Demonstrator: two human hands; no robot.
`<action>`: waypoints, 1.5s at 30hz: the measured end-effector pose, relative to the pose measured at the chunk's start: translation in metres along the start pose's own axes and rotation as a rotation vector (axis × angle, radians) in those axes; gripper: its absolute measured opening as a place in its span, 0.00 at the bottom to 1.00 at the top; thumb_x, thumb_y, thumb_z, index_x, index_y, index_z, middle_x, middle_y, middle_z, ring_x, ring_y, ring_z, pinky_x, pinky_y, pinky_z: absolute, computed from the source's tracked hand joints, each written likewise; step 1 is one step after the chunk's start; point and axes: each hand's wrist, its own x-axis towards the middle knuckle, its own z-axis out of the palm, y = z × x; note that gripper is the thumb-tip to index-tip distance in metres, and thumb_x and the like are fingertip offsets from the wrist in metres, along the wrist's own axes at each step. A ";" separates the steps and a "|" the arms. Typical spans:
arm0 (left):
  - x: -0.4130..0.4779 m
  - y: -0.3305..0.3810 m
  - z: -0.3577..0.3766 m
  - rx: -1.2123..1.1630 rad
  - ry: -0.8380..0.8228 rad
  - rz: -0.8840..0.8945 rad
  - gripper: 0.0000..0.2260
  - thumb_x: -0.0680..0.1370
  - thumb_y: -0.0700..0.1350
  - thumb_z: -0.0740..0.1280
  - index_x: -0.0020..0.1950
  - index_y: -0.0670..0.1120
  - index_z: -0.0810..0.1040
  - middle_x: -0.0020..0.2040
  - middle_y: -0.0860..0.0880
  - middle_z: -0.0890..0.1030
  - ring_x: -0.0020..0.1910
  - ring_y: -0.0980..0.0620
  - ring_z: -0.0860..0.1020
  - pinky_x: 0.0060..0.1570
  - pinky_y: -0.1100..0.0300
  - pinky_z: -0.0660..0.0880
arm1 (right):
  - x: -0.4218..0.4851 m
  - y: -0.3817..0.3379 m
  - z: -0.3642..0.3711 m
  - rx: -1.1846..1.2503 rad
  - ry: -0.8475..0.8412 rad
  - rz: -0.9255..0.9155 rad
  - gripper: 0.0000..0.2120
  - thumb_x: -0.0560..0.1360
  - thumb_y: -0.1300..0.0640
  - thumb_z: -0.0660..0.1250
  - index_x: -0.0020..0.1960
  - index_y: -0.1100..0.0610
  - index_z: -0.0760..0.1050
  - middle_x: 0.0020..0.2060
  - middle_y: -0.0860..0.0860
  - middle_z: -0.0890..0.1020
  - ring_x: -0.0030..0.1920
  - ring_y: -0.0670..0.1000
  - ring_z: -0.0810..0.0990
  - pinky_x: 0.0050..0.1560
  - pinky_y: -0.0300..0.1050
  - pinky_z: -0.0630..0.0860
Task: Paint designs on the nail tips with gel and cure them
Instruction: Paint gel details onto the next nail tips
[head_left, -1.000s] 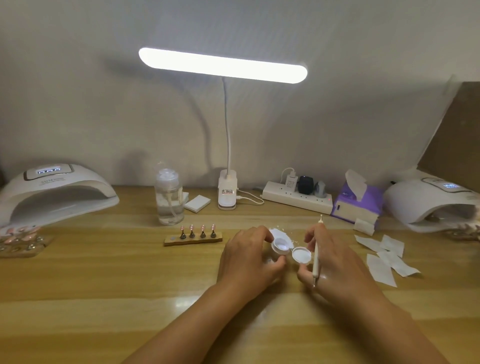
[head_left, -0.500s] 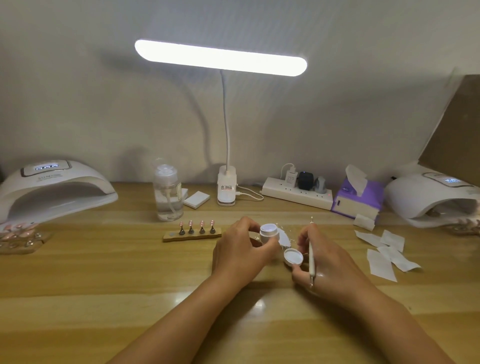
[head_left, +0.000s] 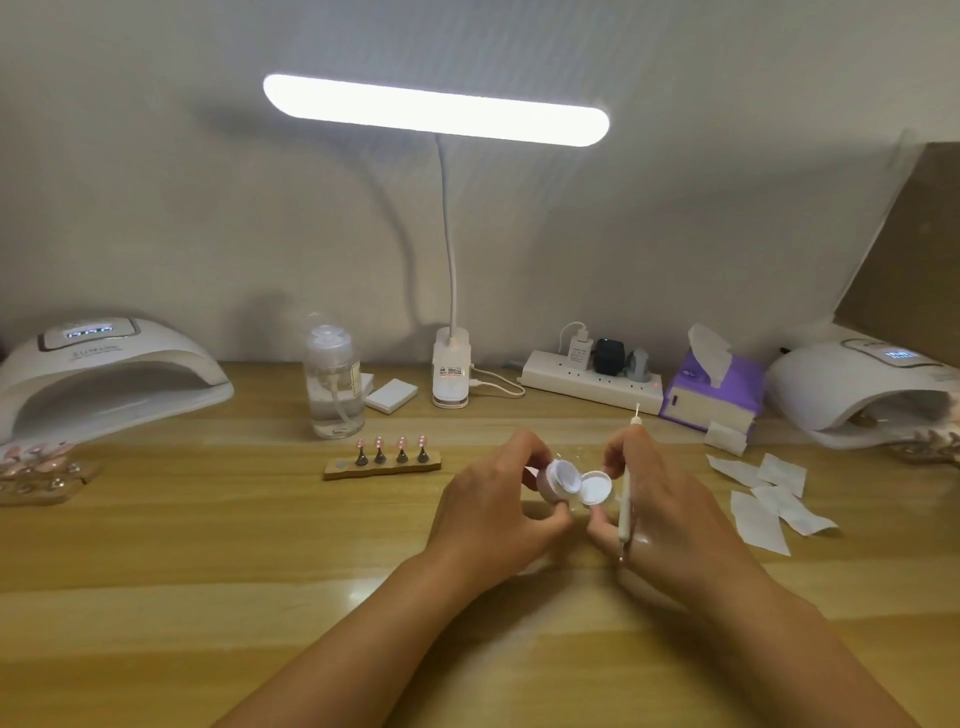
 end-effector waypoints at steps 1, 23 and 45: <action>0.000 0.000 0.000 -0.009 0.001 0.003 0.15 0.69 0.57 0.71 0.50 0.57 0.71 0.45 0.60 0.80 0.46 0.61 0.78 0.46 0.54 0.78 | 0.001 0.000 -0.002 0.014 0.015 -0.008 0.23 0.70 0.50 0.75 0.52 0.45 0.61 0.43 0.41 0.70 0.35 0.43 0.71 0.31 0.33 0.64; 0.000 0.004 -0.004 -0.248 -0.068 0.063 0.12 0.74 0.50 0.71 0.56 0.48 0.80 0.47 0.55 0.83 0.40 0.58 0.80 0.42 0.57 0.78 | 0.009 0.003 -0.012 0.675 0.000 0.218 0.12 0.74 0.65 0.73 0.53 0.57 0.71 0.49 0.40 0.85 0.51 0.41 0.84 0.47 0.31 0.78; -0.005 0.011 0.001 0.064 0.085 0.258 0.15 0.75 0.55 0.69 0.59 0.52 0.76 0.49 0.58 0.80 0.39 0.64 0.70 0.45 0.67 0.65 | 0.008 0.000 -0.021 0.647 -0.067 0.288 0.18 0.69 0.42 0.68 0.57 0.44 0.78 0.47 0.40 0.85 0.50 0.37 0.82 0.44 0.31 0.77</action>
